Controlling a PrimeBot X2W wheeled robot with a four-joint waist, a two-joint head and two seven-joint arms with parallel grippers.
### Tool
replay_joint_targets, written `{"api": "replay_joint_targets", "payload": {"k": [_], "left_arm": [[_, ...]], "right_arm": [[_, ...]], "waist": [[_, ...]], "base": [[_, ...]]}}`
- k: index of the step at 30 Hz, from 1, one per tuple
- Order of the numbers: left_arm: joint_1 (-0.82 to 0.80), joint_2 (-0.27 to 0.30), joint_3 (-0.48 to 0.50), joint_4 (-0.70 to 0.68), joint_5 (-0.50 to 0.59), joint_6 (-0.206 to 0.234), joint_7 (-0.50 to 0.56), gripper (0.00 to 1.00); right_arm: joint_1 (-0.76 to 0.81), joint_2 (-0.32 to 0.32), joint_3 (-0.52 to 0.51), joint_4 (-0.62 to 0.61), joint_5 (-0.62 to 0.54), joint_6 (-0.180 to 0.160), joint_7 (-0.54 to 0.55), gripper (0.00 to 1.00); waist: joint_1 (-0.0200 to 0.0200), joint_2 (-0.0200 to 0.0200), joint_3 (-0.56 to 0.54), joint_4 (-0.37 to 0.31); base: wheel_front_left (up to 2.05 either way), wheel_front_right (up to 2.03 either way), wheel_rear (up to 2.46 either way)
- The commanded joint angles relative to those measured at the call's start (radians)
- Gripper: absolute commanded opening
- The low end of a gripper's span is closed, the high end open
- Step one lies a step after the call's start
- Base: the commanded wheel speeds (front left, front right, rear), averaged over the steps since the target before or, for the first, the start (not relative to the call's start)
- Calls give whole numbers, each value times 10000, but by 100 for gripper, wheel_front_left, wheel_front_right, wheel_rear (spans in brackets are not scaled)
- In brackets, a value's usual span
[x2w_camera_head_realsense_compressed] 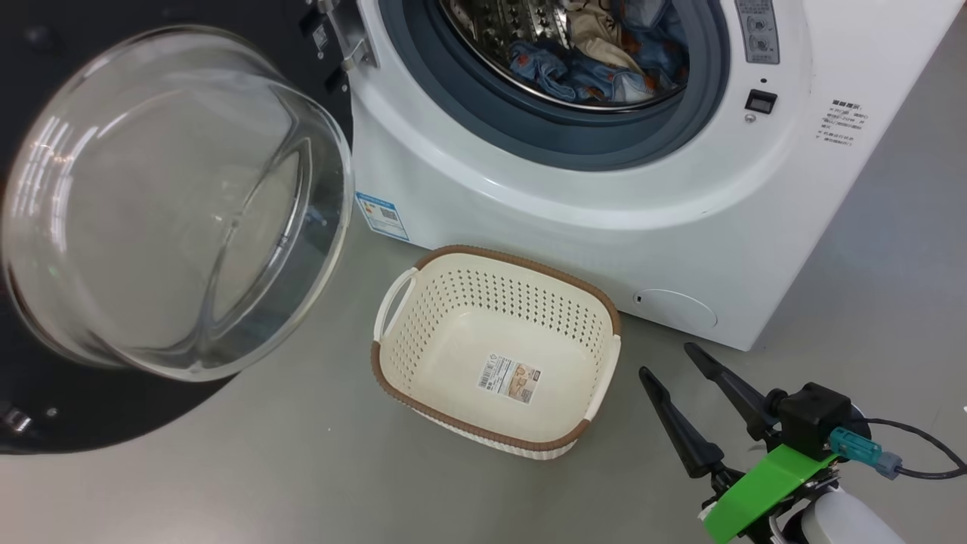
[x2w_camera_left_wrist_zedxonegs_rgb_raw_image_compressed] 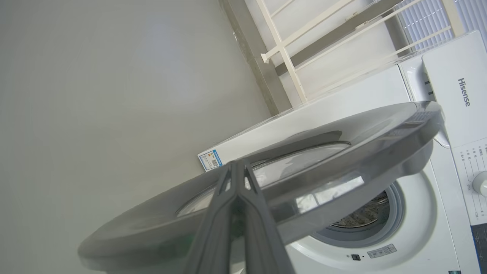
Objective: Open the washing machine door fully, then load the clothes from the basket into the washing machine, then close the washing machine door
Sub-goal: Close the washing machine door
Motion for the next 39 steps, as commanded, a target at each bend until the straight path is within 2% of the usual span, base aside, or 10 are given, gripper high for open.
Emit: {"api": "replay_joint_targets", "payload": {"k": [1, 8, 23, 39], "left_arm": [[146, 312, -18, -565, -243, -179, 500, 0], [938, 313, -187, -2092, -813, -199, 1638, 0], [2252, 173, -647, -4976, -1709, -202, 2950, 0], [2332, -764, -1400, -7411, -2418, -203, 3268, 0]], "right_arm": [[-19, 20, 122, -219, -81, 16, -48, 100], [110, 11, 51, -246, -58, 16, -48, 100], [314, 41, -122, -312, -86, 16, -48, 100], [410, 266, -536, -453, -175, 16, -48, 100]], "waist": [[-1, 0, -44, -1], [-1, 0, -162, -25], [-1, 0, -339, -177], [-1, 0, -324, -1045]], "base": [[0, 0, 0], [0, 0, 0], [0, 0, 0], [0, 0, 0]]}}
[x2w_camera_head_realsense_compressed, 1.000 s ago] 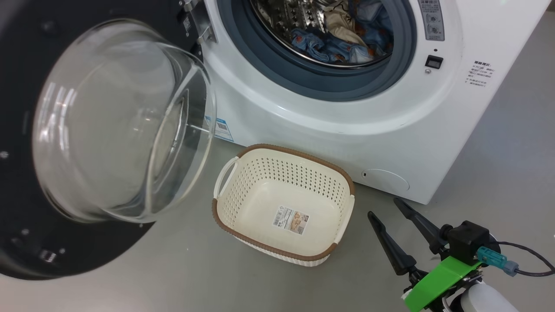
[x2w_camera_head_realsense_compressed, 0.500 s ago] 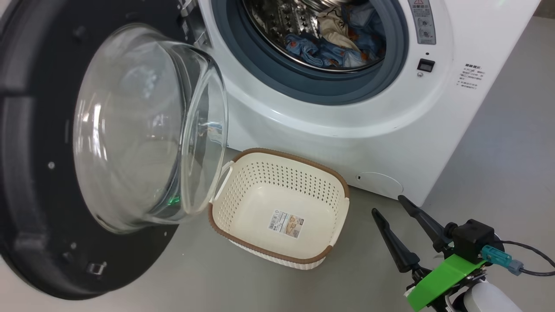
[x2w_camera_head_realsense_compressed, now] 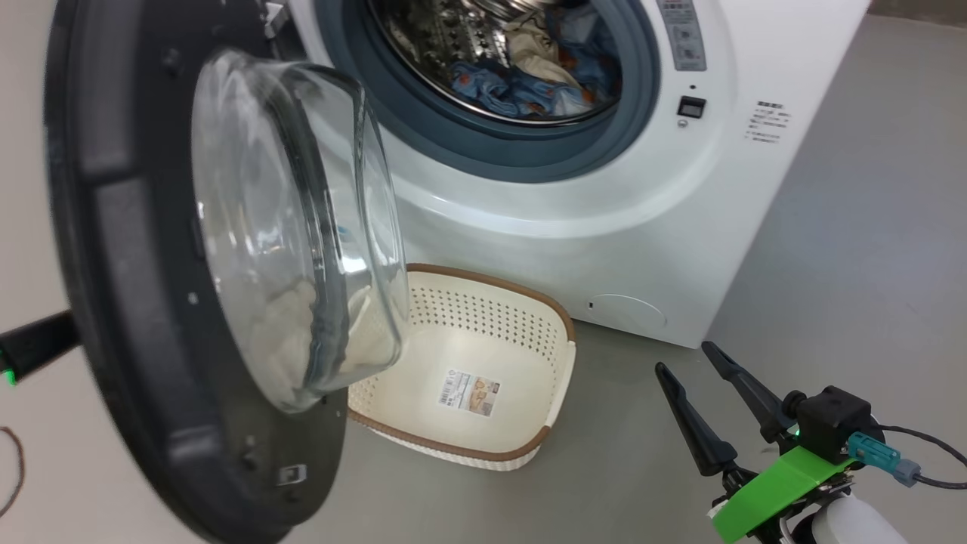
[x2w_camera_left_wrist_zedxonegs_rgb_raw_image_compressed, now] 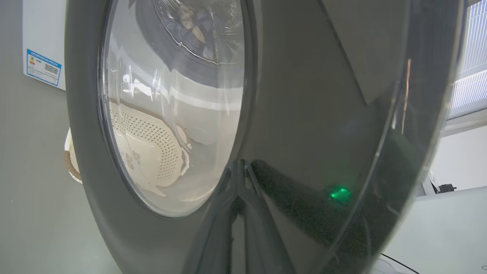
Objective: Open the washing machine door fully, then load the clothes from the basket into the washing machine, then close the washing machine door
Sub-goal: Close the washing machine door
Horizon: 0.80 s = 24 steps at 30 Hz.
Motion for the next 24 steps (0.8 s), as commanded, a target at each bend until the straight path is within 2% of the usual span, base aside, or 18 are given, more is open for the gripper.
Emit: {"api": "replay_joint_targets", "payload": {"k": [1, 9, 18, 24], "left_arm": [[-383, 377, 324, -492, -176, -105, 118, 0], [-659, -138, -129, -1146, -207, -105, 135, 0], [-1183, -687, -655, -1206, 194, -105, -255, 0], [-1517, -841, -793, -1122, 439, -105, -561, 0]], "right_arm": [[61, 45, 84, -285, -134, 16, -48, 100], [74, 232, -200, -381, -211, 16, -48, 100], [-1, 414, -427, -496, -302, 16, -48, 100], [-47, 511, -536, -541, -338, 16, -48, 100]], "waist": [[0, -1, 49, -213], [0, -1, 148, -968], [0, -1, 359, -2000], [0, -1, 484, -2597]], "base": [[0, 0, 0], [0, 0, 0], [0, 0, 0], [0, 0, 0]]}}
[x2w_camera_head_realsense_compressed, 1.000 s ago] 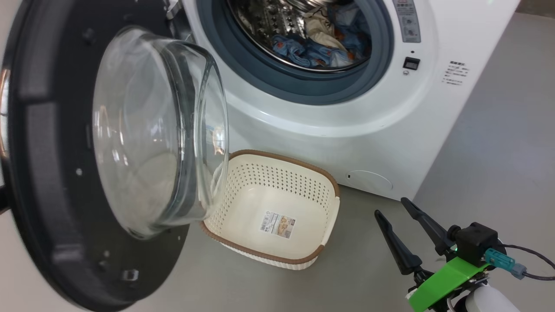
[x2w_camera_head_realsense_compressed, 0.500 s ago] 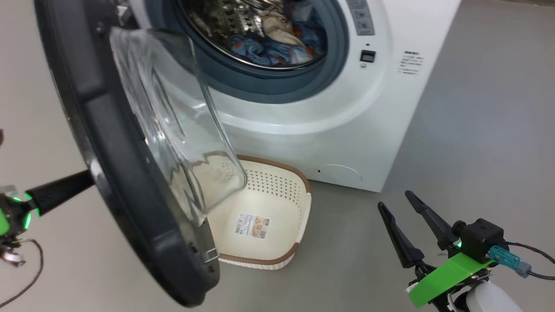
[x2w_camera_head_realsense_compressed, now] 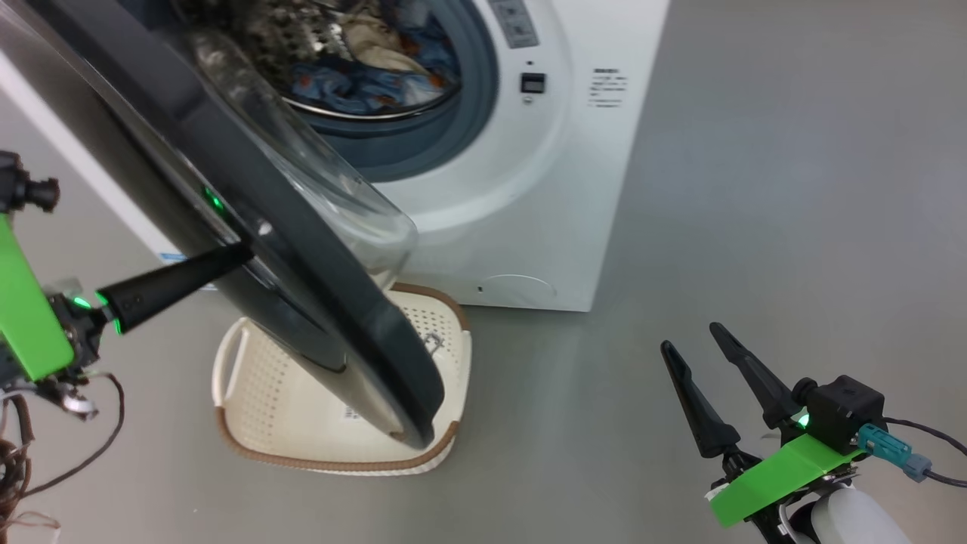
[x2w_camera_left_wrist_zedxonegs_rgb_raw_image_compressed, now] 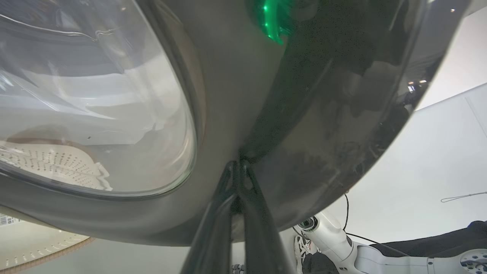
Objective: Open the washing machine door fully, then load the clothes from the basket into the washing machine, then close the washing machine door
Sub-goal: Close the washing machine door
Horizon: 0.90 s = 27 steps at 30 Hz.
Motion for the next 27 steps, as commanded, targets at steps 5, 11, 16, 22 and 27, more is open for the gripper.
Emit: {"api": "replay_joint_targets", "payload": {"k": [5, 11, 16, 22, 27], "left_arm": [[-940, 239, 384, 144, 190, -105, -407, 0], [-1504, 179, 410, 676, 453, -105, -877, 0], [-2028, 116, 392, 1167, 728, -105, -1355, 0], [-2717, 29, 264, 1908, 1172, -105, -2112, 0], [-3030, 68, 167, 2432, 1319, -105, -2557, 0]], "right_arm": [[-86, 128, 65, -311, -132, 16, -48, 100], [-179, 279, -10, -346, -154, 16, -48, 100], [-254, 413, -53, -371, -174, 16, -48, 100], [-310, 533, -69, -374, -182, 16, -48, 100], [-302, 566, -105, -381, -189, 16, -48, 100]], "waist": [[0, -1, 276, -981], [0, -1, 501, -1556], [0, -1, 638, -1964], [0, -1, 685, -2369], [0, -1, 663, -2512]], "base": [[0, 0, 0], [0, 0, 0], [0, 0, 0], [0, 0, 0], [0, 0, 0]]}}
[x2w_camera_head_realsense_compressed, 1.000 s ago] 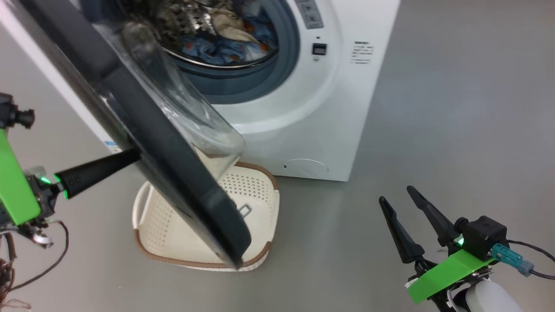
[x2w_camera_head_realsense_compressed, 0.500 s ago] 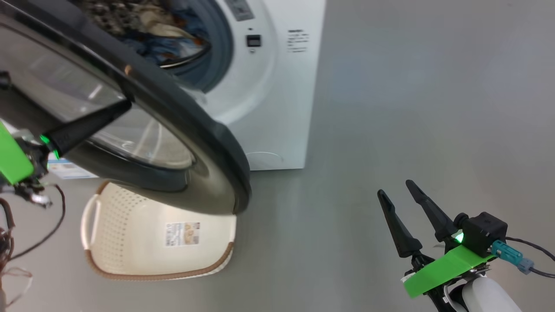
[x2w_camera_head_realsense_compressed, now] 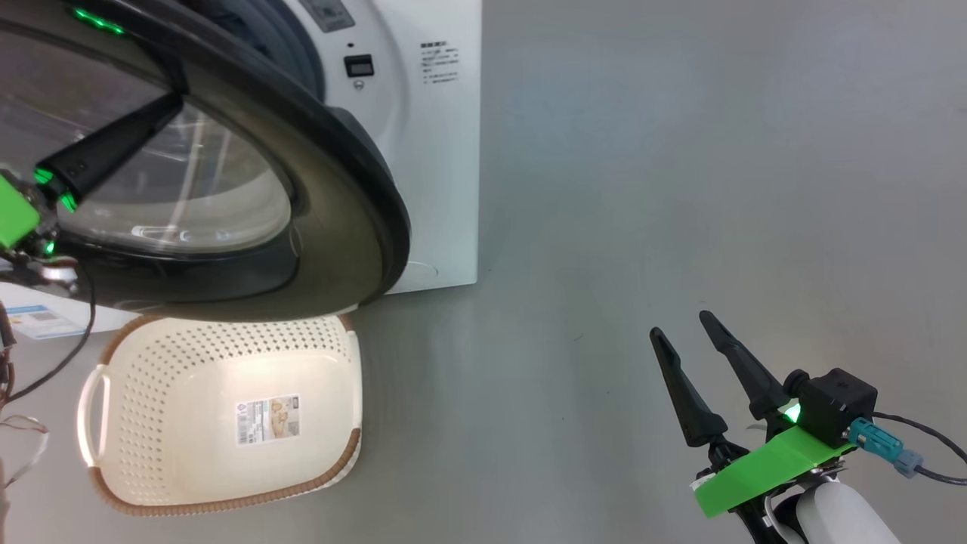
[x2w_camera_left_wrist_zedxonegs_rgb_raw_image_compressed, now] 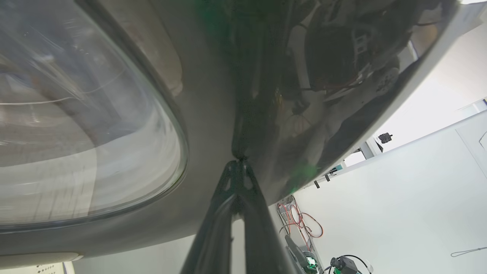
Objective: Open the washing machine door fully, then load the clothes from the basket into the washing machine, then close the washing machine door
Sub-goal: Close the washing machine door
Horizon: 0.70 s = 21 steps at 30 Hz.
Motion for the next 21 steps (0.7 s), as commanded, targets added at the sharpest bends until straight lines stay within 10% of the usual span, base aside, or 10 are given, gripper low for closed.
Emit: {"api": "replay_joint_targets", "payload": {"k": [1, 15, 19, 21], "left_arm": [[-455, 487, 312, -133, 111, -105, -179, 0], [762, 681, -158, -688, -186, -105, -583, 0], [1570, 764, -201, -918, -207, -105, -969, 35], [2025, 784, -189, -991, -284, -105, -1173, 77]], "right_arm": [[-182, -16, 145, -256, -93, 16, -48, 100], [19, -120, 15, -237, -126, 16, -48, 100], [115, -207, -9, -220, -111, 16, -48, 100], [173, -256, -30, -219, -102, 16, -48, 100]], "waist": [[0, -1, -15, -50], [0, -1, -350, 394], [0, -1, -528, 591], [0, -1, -619, 683]], "base": [[0, 0, 0], [0, 0, 0], [0, 0, 0], [0, 0, 0]]}}
